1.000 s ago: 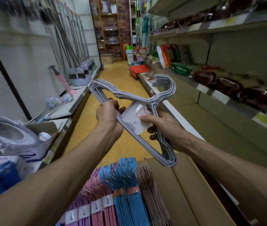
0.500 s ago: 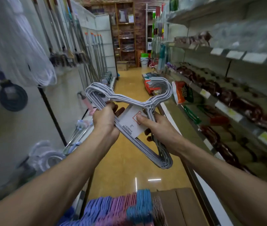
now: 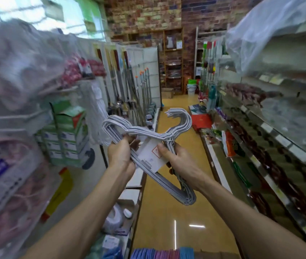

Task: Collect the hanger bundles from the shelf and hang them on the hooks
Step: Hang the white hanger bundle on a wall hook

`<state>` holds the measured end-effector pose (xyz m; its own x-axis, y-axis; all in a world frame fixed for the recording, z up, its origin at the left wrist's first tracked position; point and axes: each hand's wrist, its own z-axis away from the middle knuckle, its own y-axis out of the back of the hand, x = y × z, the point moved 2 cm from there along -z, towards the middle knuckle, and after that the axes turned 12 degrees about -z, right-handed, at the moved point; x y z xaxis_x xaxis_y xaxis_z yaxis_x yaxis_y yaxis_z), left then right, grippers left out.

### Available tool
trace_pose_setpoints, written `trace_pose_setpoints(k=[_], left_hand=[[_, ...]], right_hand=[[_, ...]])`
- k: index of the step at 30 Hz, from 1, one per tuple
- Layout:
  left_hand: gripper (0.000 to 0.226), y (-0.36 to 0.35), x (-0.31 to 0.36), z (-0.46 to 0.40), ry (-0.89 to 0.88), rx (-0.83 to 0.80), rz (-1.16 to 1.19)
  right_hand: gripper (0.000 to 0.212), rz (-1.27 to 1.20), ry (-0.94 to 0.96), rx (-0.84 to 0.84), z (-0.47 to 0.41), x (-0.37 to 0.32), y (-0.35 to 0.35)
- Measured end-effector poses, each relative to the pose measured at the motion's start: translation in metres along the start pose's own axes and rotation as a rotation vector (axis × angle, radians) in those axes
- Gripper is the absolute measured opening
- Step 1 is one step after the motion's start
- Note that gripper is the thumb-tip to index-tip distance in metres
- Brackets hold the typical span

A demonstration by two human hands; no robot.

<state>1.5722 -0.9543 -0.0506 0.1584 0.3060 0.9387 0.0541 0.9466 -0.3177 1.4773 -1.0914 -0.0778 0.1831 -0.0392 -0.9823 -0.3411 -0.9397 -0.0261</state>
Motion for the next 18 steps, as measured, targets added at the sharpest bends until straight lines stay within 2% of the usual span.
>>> trace_pose_setpoints(k=[3,7,9,12,18], left_hand=[[0.033,0.006,0.028,0.025,-0.084,0.052,0.051],[0.018,0.016,0.051,0.059,-0.167,0.096,0.074],[0.018,0.024,0.058,0.078,-0.198,0.127,0.077],[0.016,0.041,0.068,0.109,-0.259,0.222,0.095],[0.013,0.092,0.087,0.177,-0.358,0.387,0.062]], right_hand=[[0.051,-0.013,0.034,-0.059,0.003,-0.028,-0.006],[0.048,-0.028,0.085,-0.175,0.015,-0.054,-0.013],[0.046,-0.057,0.101,-0.242,0.025,-0.063,-0.018],[0.060,-0.077,0.112,-0.340,0.042,-0.073,-0.028],[0.056,-0.137,0.126,-0.528,0.076,-0.088,-0.067]])
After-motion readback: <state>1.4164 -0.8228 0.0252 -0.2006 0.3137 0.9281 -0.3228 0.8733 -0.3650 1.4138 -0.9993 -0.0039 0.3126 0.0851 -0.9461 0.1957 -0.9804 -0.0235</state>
